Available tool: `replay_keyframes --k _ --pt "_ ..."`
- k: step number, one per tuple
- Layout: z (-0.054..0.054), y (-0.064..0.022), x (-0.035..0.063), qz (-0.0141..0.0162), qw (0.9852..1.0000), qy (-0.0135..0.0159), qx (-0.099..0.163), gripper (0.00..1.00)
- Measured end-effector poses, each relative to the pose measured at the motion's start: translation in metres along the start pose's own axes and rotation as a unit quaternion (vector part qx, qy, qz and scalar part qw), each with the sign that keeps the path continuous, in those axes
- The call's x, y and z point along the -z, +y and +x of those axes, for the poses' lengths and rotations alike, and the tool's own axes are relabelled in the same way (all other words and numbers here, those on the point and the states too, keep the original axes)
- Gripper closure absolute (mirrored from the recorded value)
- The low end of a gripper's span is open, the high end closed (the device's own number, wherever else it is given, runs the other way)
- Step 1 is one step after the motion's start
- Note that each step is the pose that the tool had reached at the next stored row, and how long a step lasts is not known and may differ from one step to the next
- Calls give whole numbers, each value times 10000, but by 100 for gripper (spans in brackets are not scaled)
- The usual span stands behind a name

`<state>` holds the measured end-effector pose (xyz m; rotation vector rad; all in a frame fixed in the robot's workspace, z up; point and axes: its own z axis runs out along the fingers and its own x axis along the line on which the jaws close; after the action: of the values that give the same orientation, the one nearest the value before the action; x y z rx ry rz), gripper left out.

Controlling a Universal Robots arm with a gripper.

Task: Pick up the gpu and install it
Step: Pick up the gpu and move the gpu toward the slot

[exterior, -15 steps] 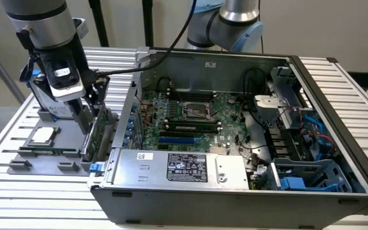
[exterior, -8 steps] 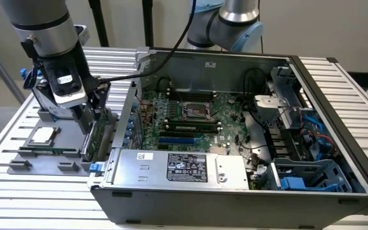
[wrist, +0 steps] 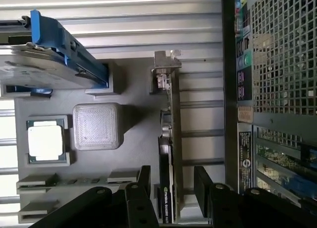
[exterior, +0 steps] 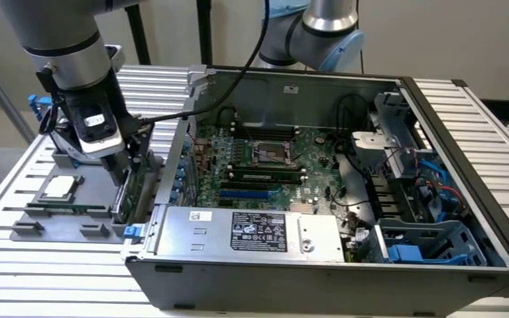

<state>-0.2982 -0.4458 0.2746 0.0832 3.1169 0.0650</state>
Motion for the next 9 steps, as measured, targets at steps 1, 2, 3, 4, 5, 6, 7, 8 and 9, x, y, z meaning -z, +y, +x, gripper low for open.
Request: replay_keyframes --k 1,2,3,4,5,6,7,8,9 --pt "3 -1 -18 0 10000 1 16 0" --pt "8 -2 -35 0 10000 2 30 0" --pt "15 -3 -54 -1 10000 2 46 0" --pt "22 -4 -71 -1 10000 3 61 0" --pt "31 -5 -88 -1 10000 4 74 0" --pt "41 -7 -108 -2 10000 4 85 0" --pt "46 -8 -126 -2 10000 3 94 0" --pt "49 -9 -143 -2 10000 1 99 0" --pt "50 -10 -162 -2 10000 -3 100 0"
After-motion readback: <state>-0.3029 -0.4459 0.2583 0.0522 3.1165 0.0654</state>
